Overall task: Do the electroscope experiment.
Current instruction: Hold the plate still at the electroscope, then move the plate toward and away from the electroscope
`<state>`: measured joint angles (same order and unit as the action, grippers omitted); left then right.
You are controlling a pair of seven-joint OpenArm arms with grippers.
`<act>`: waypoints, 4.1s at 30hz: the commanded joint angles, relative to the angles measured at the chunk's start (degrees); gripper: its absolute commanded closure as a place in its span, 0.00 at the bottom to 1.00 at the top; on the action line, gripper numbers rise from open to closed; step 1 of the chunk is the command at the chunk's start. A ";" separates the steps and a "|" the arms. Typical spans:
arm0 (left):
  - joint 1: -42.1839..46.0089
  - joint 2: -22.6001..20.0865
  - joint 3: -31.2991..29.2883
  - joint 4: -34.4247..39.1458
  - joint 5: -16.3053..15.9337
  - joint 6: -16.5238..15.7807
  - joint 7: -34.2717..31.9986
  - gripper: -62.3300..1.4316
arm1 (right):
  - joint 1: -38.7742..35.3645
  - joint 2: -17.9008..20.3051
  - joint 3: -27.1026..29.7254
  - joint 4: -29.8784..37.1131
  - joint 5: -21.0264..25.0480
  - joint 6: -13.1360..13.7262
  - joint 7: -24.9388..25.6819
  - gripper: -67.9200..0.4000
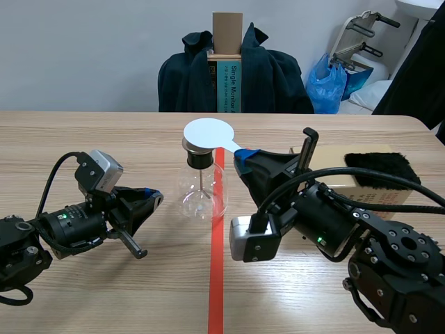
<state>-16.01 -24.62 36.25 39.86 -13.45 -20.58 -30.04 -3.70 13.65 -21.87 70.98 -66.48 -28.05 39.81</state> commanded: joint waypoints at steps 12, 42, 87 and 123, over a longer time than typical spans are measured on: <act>-0.33 -0.02 -0.26 1.33 -0.42 0.11 -0.61 0.93 | 0.68 0.00 0.42 0.79 0.46 -0.59 -0.24 0.98; -0.33 -0.02 -0.26 1.33 -0.42 0.11 -0.61 0.93 | 0.70 0.00 0.42 0.79 0.46 -0.59 -21.84 0.98; -0.33 -0.02 -0.26 1.33 -0.42 0.11 -0.61 0.93 | 0.70 0.00 0.42 0.79 0.44 -0.61 6.62 0.98; -0.33 -0.02 -0.26 1.33 -0.42 0.11 -0.61 0.93 | 0.68 0.02 0.59 0.79 0.44 -0.59 -31.26 0.98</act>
<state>-16.01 -24.62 36.25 39.88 -13.45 -20.58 -30.04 -3.70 13.65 -21.85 70.98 -66.41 -28.03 8.43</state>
